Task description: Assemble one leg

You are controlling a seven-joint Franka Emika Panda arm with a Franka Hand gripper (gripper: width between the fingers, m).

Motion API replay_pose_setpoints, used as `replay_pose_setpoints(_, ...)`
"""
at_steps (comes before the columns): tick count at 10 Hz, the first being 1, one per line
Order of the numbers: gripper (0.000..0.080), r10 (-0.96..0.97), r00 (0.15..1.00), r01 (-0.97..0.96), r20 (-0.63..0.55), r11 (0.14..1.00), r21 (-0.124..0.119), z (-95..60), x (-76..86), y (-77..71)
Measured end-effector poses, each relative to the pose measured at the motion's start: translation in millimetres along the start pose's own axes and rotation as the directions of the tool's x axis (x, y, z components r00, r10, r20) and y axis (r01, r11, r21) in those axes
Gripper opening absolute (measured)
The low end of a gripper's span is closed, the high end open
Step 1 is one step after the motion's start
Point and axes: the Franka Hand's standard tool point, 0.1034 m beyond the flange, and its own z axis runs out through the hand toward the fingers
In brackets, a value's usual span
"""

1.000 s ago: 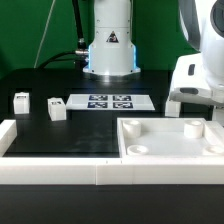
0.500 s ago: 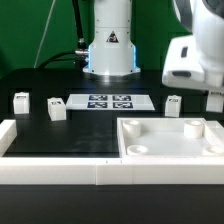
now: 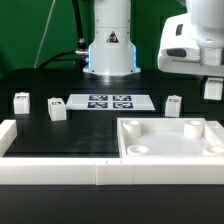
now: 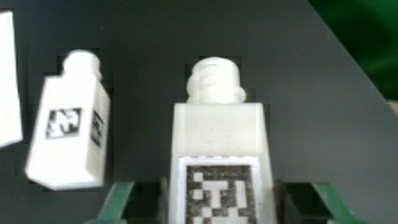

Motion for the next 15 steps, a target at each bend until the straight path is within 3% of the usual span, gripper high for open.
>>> replay_pose_setpoints(2,0.0287,-0.031,0.991,0.033,-0.132,0.999,0.011,-1.7,-1.3,-1.6)
replay_pose_setpoints(4,0.0287,-0.104,0.96,0.099,-0.261,0.995,-0.033,-23.2,5.5,21.3)
replay_pose_setpoints(5,0.0287,-0.135,0.926,0.124,-0.353,0.991,-0.053,-37.8,0.6,30.9)
replay_pose_setpoints(7,0.0287,-0.161,0.853,0.142,-0.496,0.987,-0.078,-64.2,0.8,52.2)
replay_pose_setpoints(8,0.0287,-0.175,0.769,0.162,-0.615,0.984,-0.078,-77.7,5.3,51.1)
replay_pose_setpoints(9,0.0287,-0.173,0.737,0.169,-0.654,0.983,-0.07,-68.0,0.8,48.8)
replay_pose_setpoints(11,0.0287,-0.148,0.637,0.198,-0.756,0.98,-0.025,-65.6,-0.8,36.9)
replay_pose_setpoints(12,0.0287,-0.18,0.632,0.218,-0.754,0.975,-0.049,-64.7,3.0,35.2)
replay_pose_setpoints(15,0.0287,-0.26,0.58,0.281,-0.772,0.953,-0.11,-97.5,36.7,18.5)
